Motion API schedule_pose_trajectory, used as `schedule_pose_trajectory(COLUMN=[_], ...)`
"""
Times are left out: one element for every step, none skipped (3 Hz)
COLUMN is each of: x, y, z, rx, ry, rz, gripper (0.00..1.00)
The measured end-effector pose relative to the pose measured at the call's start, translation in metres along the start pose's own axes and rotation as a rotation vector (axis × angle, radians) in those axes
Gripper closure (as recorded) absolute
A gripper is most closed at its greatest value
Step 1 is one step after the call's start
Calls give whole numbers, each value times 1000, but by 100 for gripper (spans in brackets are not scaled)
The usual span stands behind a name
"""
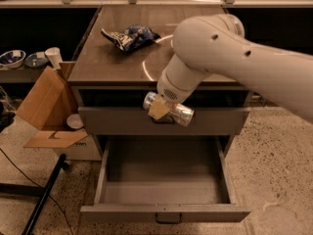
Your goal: Place redbull can into middle drawer
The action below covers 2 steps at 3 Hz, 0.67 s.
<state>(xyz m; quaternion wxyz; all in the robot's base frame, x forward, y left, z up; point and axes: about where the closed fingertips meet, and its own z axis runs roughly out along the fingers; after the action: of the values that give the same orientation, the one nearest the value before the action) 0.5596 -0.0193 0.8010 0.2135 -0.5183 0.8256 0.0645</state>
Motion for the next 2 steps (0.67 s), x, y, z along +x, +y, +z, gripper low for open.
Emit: schedule_pose_trajectory(x=[25, 49], y=[20, 38], z=[31, 68], rx=[-5, -31], ry=[-44, -86], rz=[27, 62], gripper=[100, 100])
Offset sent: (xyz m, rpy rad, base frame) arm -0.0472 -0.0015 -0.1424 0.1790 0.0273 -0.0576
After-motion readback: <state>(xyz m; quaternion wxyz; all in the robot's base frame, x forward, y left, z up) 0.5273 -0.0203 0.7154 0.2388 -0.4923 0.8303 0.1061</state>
